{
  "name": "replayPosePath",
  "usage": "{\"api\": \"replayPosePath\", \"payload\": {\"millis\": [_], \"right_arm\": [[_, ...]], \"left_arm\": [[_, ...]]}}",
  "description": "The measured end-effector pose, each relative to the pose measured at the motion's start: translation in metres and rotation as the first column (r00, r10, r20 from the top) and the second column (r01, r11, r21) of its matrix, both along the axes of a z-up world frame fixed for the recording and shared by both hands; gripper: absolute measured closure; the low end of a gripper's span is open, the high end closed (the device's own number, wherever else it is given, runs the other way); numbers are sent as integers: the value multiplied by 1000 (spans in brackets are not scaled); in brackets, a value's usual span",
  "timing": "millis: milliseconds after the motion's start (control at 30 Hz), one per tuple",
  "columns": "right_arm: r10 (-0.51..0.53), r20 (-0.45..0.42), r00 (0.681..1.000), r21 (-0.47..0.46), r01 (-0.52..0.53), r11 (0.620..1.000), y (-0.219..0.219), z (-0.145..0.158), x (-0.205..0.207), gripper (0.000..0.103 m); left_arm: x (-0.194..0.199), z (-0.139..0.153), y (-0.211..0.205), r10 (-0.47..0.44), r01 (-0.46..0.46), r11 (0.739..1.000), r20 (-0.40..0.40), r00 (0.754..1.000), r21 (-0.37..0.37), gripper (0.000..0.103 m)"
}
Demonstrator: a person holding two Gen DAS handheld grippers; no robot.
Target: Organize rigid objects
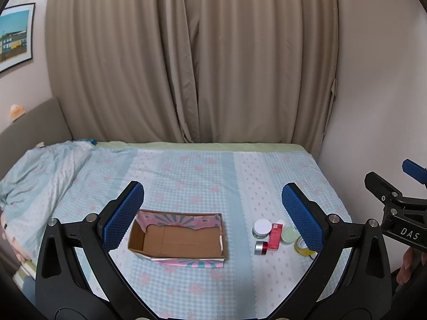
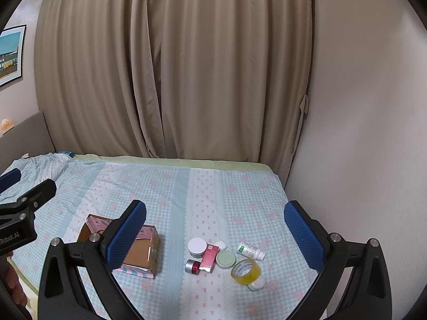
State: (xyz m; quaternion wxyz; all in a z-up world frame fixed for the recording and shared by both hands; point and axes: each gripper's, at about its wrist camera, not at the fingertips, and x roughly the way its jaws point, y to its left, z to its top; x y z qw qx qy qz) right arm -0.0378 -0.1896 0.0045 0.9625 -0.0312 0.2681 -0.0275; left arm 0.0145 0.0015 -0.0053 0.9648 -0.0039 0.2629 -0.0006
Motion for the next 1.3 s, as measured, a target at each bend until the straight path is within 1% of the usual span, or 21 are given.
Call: {"api": "replayPosePath", "payload": {"millis": [233,367,467,567,633,733,867,967,1067,1133,1167,1300], "right_arm": [[7,0,1000,8,-7,1000,0,-2,-1,0],[17,24,1000,-1,-17,1000,-2,1,-2,0],[22,46,999,4,-22,1000,-7,0,-2,0],[12,25,1000,7,-12,1000,-13,-7,4,0],[-5,-4,1000,-3,4,1000,-17,-16,7,0],[-28,-42,999,-16,28,999,-24,-36,9,0],[-61,-128,990,-40,57,998,-34,-78,19,0],[-50,-187,981,-44,42,998,-44,-111,26,0],[-36,-237,971,-56,23,998,-58,-148,39,0],[-26,-268,963,-63,10,998,-66,-176,50,0],[-20,-286,958,-69,0,998,-72,-191,58,0],[13,-340,941,-86,-45,995,-88,-242,78,0]], "left_arm": [[0,0,0,-2,2,1000,-3,1000,-3,1],[0,-2,2,-18,18,1000,-9,1000,-15,1],[6,-6,4,-38,38,999,-33,999,-6,1],[17,-15,2,-78,78,997,-75,994,-5,1],[28,-25,0,-119,118,993,-109,987,-13,1],[43,-48,-10,-179,178,984,-150,972,-21,1],[74,-91,-30,-227,227,974,-233,946,-29,1],[99,-128,-48,-259,259,965,-290,921,-38,1],[126,-171,-68,-295,307,951,-346,891,-19,1],[146,-205,-84,-317,345,939,-391,864,0,1],[158,-226,-94,-332,368,930,-423,843,5,1],[200,-292,-121,-364,430,903,-499,787,19,1]]}}
